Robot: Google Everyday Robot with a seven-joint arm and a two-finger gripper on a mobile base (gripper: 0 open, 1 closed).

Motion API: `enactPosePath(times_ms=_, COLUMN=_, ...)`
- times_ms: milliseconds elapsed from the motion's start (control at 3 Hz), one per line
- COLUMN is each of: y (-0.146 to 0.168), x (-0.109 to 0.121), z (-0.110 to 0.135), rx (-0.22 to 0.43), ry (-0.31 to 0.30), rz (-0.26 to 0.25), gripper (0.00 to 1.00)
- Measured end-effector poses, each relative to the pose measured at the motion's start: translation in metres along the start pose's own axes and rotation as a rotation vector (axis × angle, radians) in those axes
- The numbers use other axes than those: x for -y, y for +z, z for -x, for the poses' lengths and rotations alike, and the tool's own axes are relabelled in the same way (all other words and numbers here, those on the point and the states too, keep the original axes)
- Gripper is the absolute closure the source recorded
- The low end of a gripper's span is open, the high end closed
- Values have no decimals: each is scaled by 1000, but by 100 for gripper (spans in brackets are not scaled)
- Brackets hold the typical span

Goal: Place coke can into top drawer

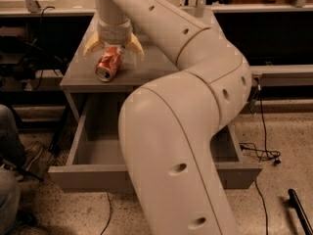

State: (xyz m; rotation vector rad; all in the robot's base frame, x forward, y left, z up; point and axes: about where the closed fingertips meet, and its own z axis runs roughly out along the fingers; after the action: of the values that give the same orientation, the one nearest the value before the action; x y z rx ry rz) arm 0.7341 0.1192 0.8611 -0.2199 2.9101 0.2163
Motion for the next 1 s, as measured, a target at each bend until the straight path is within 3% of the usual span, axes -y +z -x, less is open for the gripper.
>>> enactPosePath(times_ms=667, y=23, x=-13, z=1, rx=-35, ry=54, rz=-47, gripper=49)
enactPosePath(times_ms=1000, y=13, x=-8, z=-5, rx=-25, ry=77, rz=-89, gripper=72)
